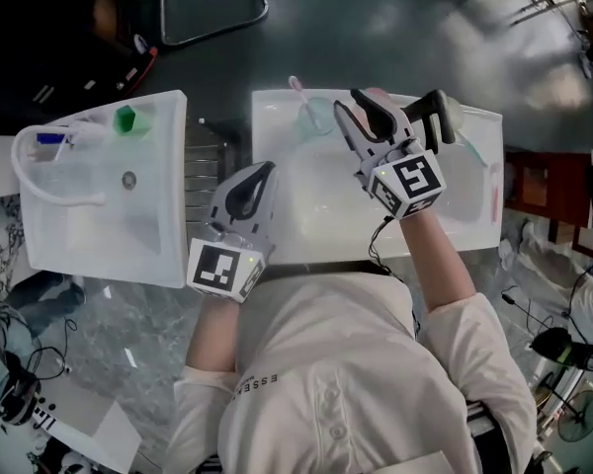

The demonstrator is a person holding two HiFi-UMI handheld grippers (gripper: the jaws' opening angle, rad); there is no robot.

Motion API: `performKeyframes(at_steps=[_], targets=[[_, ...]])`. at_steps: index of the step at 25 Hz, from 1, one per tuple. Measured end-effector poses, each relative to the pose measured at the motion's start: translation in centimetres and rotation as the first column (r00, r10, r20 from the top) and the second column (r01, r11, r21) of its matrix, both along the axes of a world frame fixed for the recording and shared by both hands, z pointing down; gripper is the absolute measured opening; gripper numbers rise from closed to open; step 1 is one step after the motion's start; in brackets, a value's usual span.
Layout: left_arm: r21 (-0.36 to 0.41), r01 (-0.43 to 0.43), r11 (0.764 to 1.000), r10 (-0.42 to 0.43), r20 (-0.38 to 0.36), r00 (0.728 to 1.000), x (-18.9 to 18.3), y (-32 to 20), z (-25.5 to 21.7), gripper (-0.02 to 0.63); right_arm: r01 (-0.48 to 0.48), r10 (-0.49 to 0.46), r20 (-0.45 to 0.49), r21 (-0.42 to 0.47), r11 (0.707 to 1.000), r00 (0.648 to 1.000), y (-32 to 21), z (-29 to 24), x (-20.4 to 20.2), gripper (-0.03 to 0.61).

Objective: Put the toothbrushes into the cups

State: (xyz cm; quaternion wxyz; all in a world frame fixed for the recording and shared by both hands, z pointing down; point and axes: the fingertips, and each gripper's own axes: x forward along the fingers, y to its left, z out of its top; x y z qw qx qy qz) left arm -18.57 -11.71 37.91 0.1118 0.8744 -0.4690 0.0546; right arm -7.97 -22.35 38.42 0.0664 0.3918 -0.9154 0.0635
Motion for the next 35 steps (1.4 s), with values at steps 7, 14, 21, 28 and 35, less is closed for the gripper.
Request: performKeyframes(at_steps=[7, 14, 21, 28, 35], targets=[[0.021, -0.217, 0.976, 0.217, 0.013, 0.976, 4.3, 0.9, -1.0, 0.005, -0.211, 0.21, -0.045, -0.009, 0.978, 0.977, 5.0, 0.4, 6.6, 0.123], [0.035, -0.296, 0.955, 0.294, 0.038, 0.955, 12.0, 2.0, -1.1, 0.005, -0.274, 0.273, -0.058, -0.026, 0.961, 0.96, 8.3, 1.4, 14.8, 0.123], [0.06, -0.232, 0.971, 0.229, 0.052, 0.972, 22.2, 0.8, -1.6, 0.005, -0.174, 0.168, -0.067, -0.1, 0.98, 0.983, 8.1, 2.5, 23.8, 0.123], [0.006, -0.131, 0.991, 0.131, 0.005, 0.991, 29.3, 0.3, 0.9, 0.005, -0.148, 0.107, -0.194, -0.209, 0.967, 0.975, 5.2, 6.9, 32.2, 0.123], [-0.046, -0.095, 0.994, 0.097, 0.043, 0.994, 33.5, -0.5, 3.7, 0.004, -0.153, 0.004, -0.387, -0.354, 0.923, 0.922, 2.2, 13.4, 37.0, 0.123]])
